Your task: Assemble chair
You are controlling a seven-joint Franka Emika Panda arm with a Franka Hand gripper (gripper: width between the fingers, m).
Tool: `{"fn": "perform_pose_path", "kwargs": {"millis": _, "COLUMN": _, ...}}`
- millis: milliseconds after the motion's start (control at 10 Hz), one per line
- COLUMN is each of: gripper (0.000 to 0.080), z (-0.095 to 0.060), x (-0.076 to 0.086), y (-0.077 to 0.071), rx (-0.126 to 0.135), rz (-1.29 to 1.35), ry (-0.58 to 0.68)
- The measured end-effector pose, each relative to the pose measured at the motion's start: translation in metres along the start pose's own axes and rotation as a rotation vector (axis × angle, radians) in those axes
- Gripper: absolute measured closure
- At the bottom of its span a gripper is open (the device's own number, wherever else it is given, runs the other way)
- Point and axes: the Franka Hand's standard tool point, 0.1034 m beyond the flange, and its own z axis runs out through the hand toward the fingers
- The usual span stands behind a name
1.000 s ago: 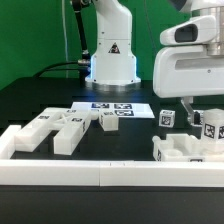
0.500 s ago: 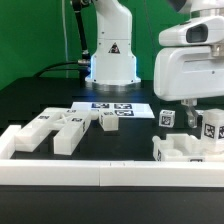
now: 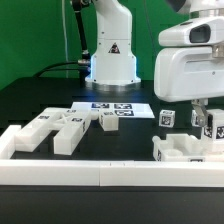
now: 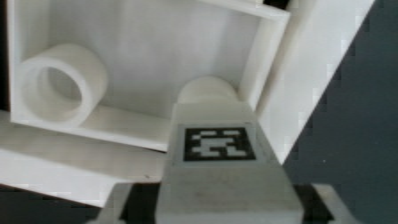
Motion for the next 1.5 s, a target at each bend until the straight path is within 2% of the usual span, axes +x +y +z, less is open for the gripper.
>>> {"fn": "perform_pose_path", "kwargs": {"millis": 300, "gripper": 0.0512, "z": 0.0000, "x": 0.0000, "y": 0.0000, "rx": 0.000, "rz": 0.022, "ry": 0.000}}
{"fn": "perform_pose_path", "kwargs": {"millis": 800, "gripper": 0.0511, "z": 0.0008, "x": 0.0004, "y": -0.0010, "rx": -0.001, "rz": 0.406, "ry": 0.004}}
{"fn": "perform_pose_path", "kwargs": {"millis": 1500, "gripper": 0.0510, "z": 0.0016, "x": -0.0005, "y": -0.0007, "rx": -0.017, "rz": 1.199, "ry": 0.024}}
